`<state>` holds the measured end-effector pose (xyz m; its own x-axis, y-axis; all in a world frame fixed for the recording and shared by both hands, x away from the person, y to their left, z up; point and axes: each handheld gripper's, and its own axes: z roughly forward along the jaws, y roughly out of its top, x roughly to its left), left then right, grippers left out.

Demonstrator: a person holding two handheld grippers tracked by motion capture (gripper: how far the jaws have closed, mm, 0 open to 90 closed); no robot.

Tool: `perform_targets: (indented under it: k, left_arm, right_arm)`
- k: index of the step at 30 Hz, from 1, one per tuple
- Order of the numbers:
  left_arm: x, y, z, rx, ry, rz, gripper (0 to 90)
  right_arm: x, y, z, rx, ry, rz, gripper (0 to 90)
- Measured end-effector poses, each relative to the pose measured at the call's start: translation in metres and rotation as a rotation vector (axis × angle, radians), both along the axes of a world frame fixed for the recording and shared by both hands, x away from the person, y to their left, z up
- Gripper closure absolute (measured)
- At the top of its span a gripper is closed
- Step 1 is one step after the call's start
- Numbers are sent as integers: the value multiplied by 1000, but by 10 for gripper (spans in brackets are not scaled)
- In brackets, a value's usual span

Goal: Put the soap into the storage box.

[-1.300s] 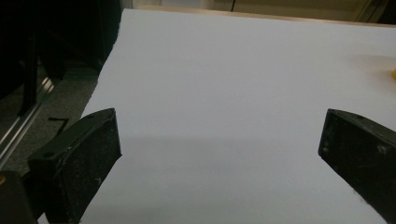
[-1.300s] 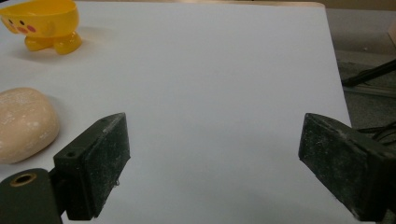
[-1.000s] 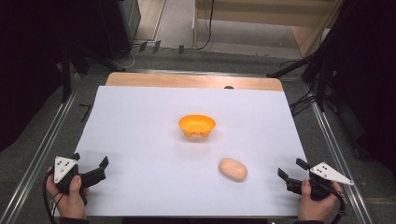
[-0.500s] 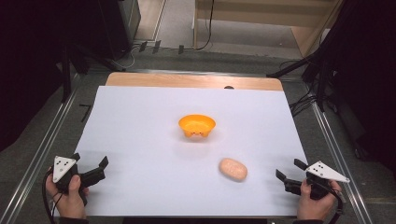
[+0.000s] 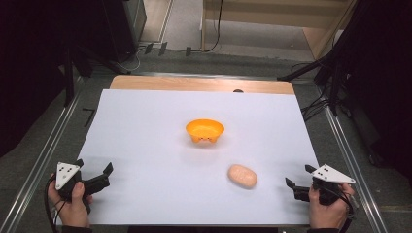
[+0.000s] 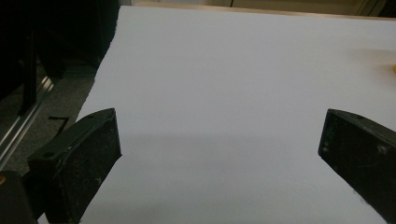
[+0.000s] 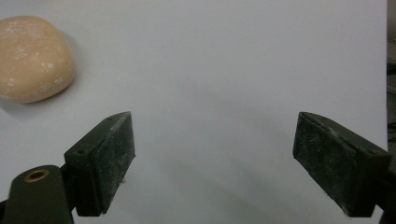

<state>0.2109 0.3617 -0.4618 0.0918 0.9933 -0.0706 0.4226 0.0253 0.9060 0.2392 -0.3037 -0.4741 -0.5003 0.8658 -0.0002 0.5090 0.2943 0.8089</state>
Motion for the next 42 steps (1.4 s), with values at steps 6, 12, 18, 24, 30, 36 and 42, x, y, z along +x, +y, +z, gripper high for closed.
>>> perform_targets:
  k: [6,12,18,24,30,36,42]
  left_arm:
    - [1,0,0,1,7,-1,0]
    - [1,0,0,6,7,2,0]
    - [1,-3,0,29,6,6,0]
    - [0,-3,0,31,3,13,0]
    - [0,-3,0,34,4,11,0]
    - [0,-3,0,32,3,12,0]
    - [0,-3,0,34,3,11,0]
  right_arm:
    - [0,6,4,-61,26,13,131]
    - [3,7,12,-60,47,67,150]
    - [8,14,18,-94,65,109,176]
    - [14,21,23,-115,91,154,238]
    - [21,28,27,-132,123,196,306]
    - [25,33,28,-134,144,220,347]
    - [28,39,33,-134,143,241,395]
